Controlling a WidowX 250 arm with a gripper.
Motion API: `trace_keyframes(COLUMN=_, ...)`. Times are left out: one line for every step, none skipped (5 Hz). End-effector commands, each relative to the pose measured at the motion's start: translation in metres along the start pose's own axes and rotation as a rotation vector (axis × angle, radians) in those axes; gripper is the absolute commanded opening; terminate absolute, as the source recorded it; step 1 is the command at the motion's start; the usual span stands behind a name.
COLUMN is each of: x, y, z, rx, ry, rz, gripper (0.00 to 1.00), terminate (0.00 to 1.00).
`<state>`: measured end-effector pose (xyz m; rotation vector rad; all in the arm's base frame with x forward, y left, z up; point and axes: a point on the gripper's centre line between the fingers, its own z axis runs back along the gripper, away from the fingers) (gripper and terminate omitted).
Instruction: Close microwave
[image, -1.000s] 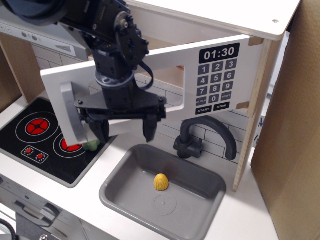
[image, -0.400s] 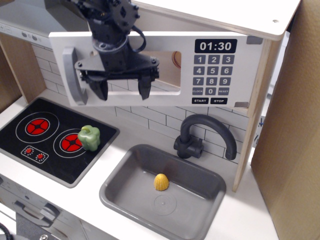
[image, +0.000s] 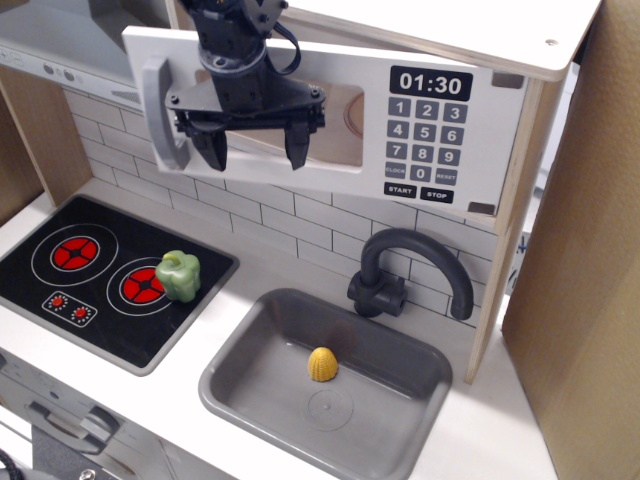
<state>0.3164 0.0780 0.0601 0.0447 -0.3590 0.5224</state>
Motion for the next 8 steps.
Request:
trace_keyframes(x=0.032, y=-0.008, z=0.013, rx=-0.029, ry=-0.113, rz=0.003, gripper=1.00, terminate=0.00)
trace_keyframes(x=0.037, y=-0.010, z=0.013, rx=-0.037, ry=-0.114, rz=0.010, gripper=1.00, terminate=0.00)
trace_keyframes(x=0.040, y=-0.010, z=0.012, rx=-0.039, ry=-0.119, rz=0.011, gripper=1.00, terminate=0.00)
trace_keyframes(x=0.047, y=-0.012, z=0.011, rx=-0.039, ry=-0.127, rz=0.022, gripper=1.00, terminate=0.00)
trace_keyframes(x=0.052, y=-0.012, z=0.009, rx=-0.035, ry=-0.132, rz=0.032, gripper=1.00, terminate=0.00)
trace_keyframes(x=0.056, y=-0.012, z=0.007, rx=-0.034, ry=-0.135, rz=0.042, gripper=1.00, terminate=0.00)
trace_keyframes(x=0.058, y=-0.012, z=0.005, rx=-0.032, ry=-0.140, rz=0.044, gripper=1.00, terminate=0.00)
trace_keyframes(x=0.056, y=-0.010, z=0.008, rx=-0.041, ry=-0.145, rz=0.040, gripper=1.00, terminate=1.00)
